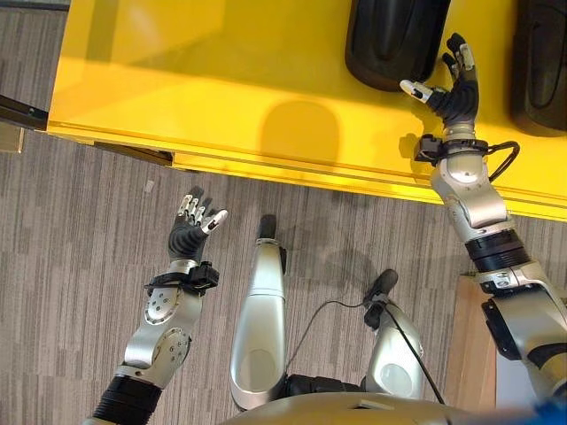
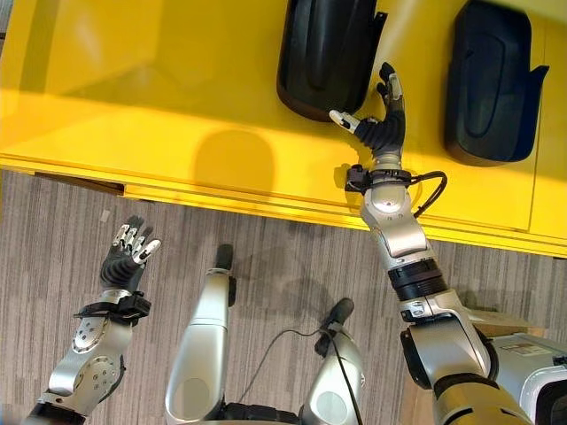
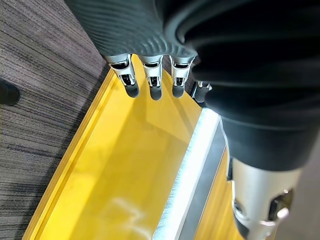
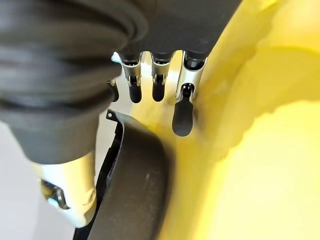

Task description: Move parts from the plastic box to the shelf.

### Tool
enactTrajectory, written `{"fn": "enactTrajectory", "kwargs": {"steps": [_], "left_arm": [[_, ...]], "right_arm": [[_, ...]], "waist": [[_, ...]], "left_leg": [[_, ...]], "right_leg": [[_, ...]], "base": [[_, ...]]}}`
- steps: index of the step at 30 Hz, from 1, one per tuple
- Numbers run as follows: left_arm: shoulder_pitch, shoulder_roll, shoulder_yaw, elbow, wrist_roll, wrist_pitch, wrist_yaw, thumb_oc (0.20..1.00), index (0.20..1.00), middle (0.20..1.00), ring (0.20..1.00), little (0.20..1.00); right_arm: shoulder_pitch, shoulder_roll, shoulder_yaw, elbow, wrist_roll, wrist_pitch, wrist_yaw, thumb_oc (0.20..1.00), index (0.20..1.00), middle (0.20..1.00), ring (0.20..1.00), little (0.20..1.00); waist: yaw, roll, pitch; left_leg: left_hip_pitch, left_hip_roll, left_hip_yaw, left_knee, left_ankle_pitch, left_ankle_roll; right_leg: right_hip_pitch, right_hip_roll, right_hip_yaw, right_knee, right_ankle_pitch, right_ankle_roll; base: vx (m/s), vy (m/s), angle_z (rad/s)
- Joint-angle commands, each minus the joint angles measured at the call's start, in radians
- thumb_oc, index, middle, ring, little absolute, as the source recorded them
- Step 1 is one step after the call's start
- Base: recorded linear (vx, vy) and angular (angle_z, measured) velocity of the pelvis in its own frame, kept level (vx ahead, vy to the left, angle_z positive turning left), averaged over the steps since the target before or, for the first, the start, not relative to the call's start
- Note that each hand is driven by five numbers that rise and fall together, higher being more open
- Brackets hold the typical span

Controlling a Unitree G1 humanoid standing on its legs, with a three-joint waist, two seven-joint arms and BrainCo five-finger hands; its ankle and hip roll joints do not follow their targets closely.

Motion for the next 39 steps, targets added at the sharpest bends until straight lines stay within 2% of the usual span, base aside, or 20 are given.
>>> {"fn": "enactTrajectory", "kwargs": {"steps": [1,5,7,12,19,20,21,22,23,24,29,33,34,37,39], "left_arm": [[0.030,-0.006,0.028,-0.066,0.039,-0.053,0.023,1.000,1.000,1.000,1.000,1.000],[0.025,-0.007,0.033,-0.074,0.047,-0.056,0.023,1.000,1.000,1.000,1.000,1.000],[0.018,-0.008,0.050,-0.098,0.066,-0.062,0.027,1.000,1.000,1.000,1.000,1.000],[0.015,-0.008,0.090,-0.169,0.108,-0.080,0.035,1.000,1.000,1.000,1.000,1.000],[0.037,-0.010,0.146,-0.228,0.161,-0.101,0.050,1.000,1.000,1.000,1.000,1.000],[0.042,-0.012,0.156,-0.235,0.169,-0.104,0.051,1.000,1.000,1.000,1.000,1.000],[0.047,-0.012,0.161,-0.236,0.174,-0.104,0.048,1.000,1.000,1.000,1.000,1.000],[0.051,-0.012,0.162,-0.238,0.179,-0.105,0.046,1.000,1.000,1.000,1.000,1.000],[0.052,-0.012,0.162,-0.238,0.179,-0.104,0.046,1.000,1.000,1.000,1.000,1.000],[0.055,-0.011,0.162,-0.233,0.184,-0.106,0.039,1.000,1.000,1.000,1.000,1.000],[0.061,0.000,0.152,-0.220,0.198,-0.113,0.027,1.000,1.000,1.000,1.000,1.000],[0.060,0.021,0.147,-0.208,0.207,-0.121,0.012,1.000,1.000,1.000,1.000,1.000],[0.060,0.021,0.148,-0.208,0.207,-0.121,0.012,1.000,1.000,1.000,1.000,1.000],[0.050,0.042,0.142,-0.200,0.210,-0.121,0.001,1.000,1.000,1.000,1.000,1.000],[0.041,0.046,0.132,-0.195,0.204,-0.122,-0.003,1.000,1.000,1.000,1.000,1.000]], "right_arm": [[0.029,-0.065,-0.085,-0.054,-0.046,-0.030,-0.030,1.000,1.000,1.000,1.000,1.000],[0.058,-0.085,-0.114,-0.131,-0.063,-0.044,-0.033,1.000,1.000,1.000,1.000,1.000],[0.108,-0.084,-0.143,-0.229,-0.063,-0.073,-0.022,1.000,1.000,1.000,1.000,1.000],[0.239,-0.057,-0.193,-0.408,-0.054,-0.121,0.024,1.000,1.000,1.000,1.000,1.000],[0.364,-0.035,-0.222,-0.538,-0.036,-0.162,0.076,1.000,1.000,1.000,1.000,1.000],[0.381,-0.049,-0.227,-0.577,-0.060,-0.168,0.089,1.000,1.000,1.000,1.000,1.000],[0.389,-0.063,-0.233,-0.592,-0.078,-0.174,0.096,1.000,1.000,1.000,1.000,1.000],[0.392,-0.076,-0.238,-0.608,-0.102,-0.177,0.095,1.000,1.000,1.000,1.000,1.000],[0.393,-0.076,-0.237,-0.608,-0.103,-0.177,0.095,1.000,1.000,1.000,1.000,1.000],[0.391,-0.106,-0.235,-0.632,-0.149,-0.189,0.100,1.000,1.000,1.000,1.000,1.000],[0.327,-0.217,-0.206,-0.645,-0.307,-0.188,0.081,1.000,1.000,1.000,1.000,1.000],[0.206,-0.375,-0.149,-0.607,-0.456,-0.161,0.065,1.000,1.000,1.000,1.000,1.000],[0.205,-0.375,-0.148,-0.607,-0.456,-0.161,0.064,1.000,1.000,1.000,1.000,1.000],[0.064,-0.501,-0.055,-0.530,-0.568,-0.118,0.066,1.000,1.000,1.000,1.000,1.000],[-0.012,-0.510,0.014,-0.453,-0.561,-0.099,0.076,1.000,1.000,1.000,1.000,1.000]], "waist": [[0.012,0.013,0.007],[0.004,0.009,0.006],[-0.006,0.006,0.006],[-0.021,-0.002,0.006],[-0.037,-0.008,-0.016],[-0.041,-0.012,-0.019],[-0.042,-0.012,-0.027],[-0.042,-0.014,-0.026],[-0.042,-0.013,-0.031],[-0.044,-0.016,-0.033],[-0.040,-0.019,-0.044],[-0.023,-0.025,-0.047],[-0.024,-0.025,-0.047],[-0.001,-0.031,-0.048],[0.013,-0.031,-0.045]], "left_leg": [[0.105,0.065,0.009,-0.127,0.022,-0.037],[0.109,0.067,0.008,-0.129,0.022,-0.038],[0.116,0.068,0.009,-0.132,0.022,-0.038],[0.134,0.073,0.010,-0.138,0.024,-0.039],[0.151,0.080,0.013,-0.152,0.028,-0.045],[0.145,0.076,0.017,-0.160,0.056,-0.040],[0.157,0.084,0.015,-0.160,0.033,-0.047],[0.150,0.079,0.019,-0.165,0.057,-0.042],[0.160,0.085,0.016,-0.163,0.034,-0.048],[0.153,0.080,0.018,-0.170,0.059,-0.042],[0.159,0.079,0.015,-0.171,0.060,-0.044],[0.163,0.080,0.013,-0.171,0.060,-0.044],[0.163,0.080,0.013,-0.171,0.060,-0.044],[0.167,0.075,0.008,-0.172,0.059,-0.045],[0.168,0.073,0.008,-0.171,0.059,-0.044]], "right_leg": [[-0.043,-0.052,0.065,0.126,-0.039,0.047],[-0.040,-0.051,0.066,0.126,-0.040,0.048],[-0.035,-0.050,0.067,0.124,-0.040,0.049],[-0.025,-0.048,0.068,0.124,-0.041,0.053],[-0.008,-0.043,0.066,0.111,-0.040,0.056],[-0.011,-0.045,0.059,0.097,-0.016,0.048],[-0.001,-0.041,0.064,0.100,-0.035,0.059],[-0.004,-0.043,0.059,0.090,-0.013,0.051],[0.004,-0.039,0.063,0.095,-0.033,0.060],[0.000,-0.043,0.058,0.085,-0.010,0.054],[0.012,-0.042,0.055,0.082,-0.007,0.057],[0.023,-0.042,0.048,0.080,-0.006,0.059],[0.023,-0.042,0.048,0.080,-0.006,0.059],[0.035,-0.041,0.042,0.076,-0.006,0.060],[0.040,-0.043,0.040,0.073,-0.004,0.058]], "base": [[0.00,0.000,0.00],[0.00,0.000,0.00],[0.00,0.000,0.00],[0.00,-0.007,-0.01],[-0.01,-0.015,-0.05],[0.00,0.000,0.00],[-0.07,0.002,-0.05],[0.09,-0.030,-0.03],[-0.07,0.015,0.00],[0.00,0.000,0.00],[-0.01,0.000,0.01],[0.01,-0.015,0.04],[0.00,-0.007,0.03],[0.00,-0.006,0.02],[0.00,-0.005,0.05]]}}
